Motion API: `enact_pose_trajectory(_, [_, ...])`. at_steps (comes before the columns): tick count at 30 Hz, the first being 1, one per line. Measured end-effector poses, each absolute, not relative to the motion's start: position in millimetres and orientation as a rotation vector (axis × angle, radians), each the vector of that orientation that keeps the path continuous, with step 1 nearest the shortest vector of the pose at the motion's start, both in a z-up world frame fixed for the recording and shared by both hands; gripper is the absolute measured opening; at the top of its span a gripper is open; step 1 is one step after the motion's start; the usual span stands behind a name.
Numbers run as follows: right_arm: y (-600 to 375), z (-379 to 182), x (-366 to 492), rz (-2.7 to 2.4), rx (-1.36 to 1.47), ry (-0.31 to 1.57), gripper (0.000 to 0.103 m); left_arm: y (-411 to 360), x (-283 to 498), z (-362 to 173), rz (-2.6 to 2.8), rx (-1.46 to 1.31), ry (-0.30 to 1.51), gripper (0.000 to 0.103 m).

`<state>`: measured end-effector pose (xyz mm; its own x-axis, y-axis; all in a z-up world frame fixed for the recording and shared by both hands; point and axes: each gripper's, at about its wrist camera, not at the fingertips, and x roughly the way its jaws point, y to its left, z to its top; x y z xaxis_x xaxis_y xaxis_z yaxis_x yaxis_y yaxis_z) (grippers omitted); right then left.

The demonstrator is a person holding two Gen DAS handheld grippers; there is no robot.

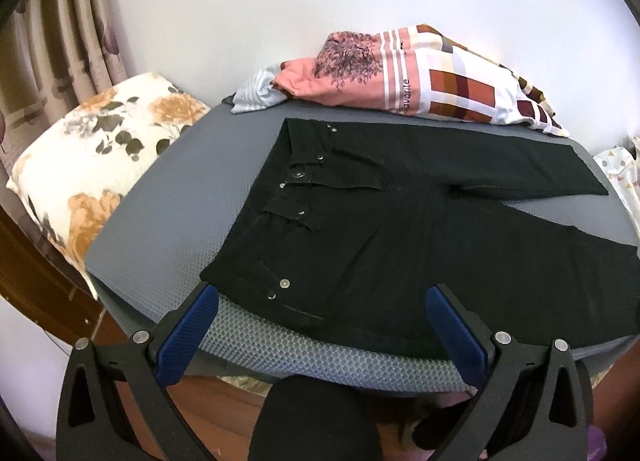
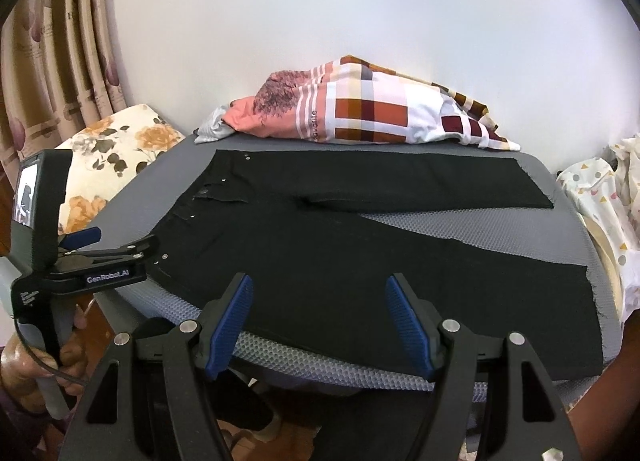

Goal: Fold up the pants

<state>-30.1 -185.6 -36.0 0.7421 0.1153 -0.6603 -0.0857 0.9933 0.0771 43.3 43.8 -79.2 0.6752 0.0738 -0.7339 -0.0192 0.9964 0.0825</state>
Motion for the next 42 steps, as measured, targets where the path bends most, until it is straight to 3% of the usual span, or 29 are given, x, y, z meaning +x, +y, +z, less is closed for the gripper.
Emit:
enact_pose_trajectory(22, [-177,-25,8,0.138,-0.005,0.715,0.068,57,92,-67,0.106,0.111,0.809,0.103])
enact_pose_trajectory(26, [-174,-32,25,0.145,-0.002,0.730,0.069,67,138,-74,0.044,0.150,0.820,0.101])
enact_pose_trajectory(30, [-174,-47,41,0.145,0.004,0.771,0.070,89,207,-77,-0.039,0.169,0.819,0.085])
enact_pose_trajectory(35, [-180,-73,61,0.128,0.013,0.837,0.070,116,306,-100,-0.074,0.187,0.908,0.084])
enact_pose_trajectory(38, [-185,-87,73,0.110,0.025,0.874,0.070,133,356,-113,-0.075,0.175,0.945,0.074])
enact_pose_trajectory(39, [-187,-91,76,0.107,0.029,0.884,0.070,139,372,-119,-0.090,0.157,0.962,0.064])
enact_pose_trajectory(42, [-192,-104,85,0.094,0.041,0.922,0.070,156,413,-140,-0.133,0.083,1.036,0.020])
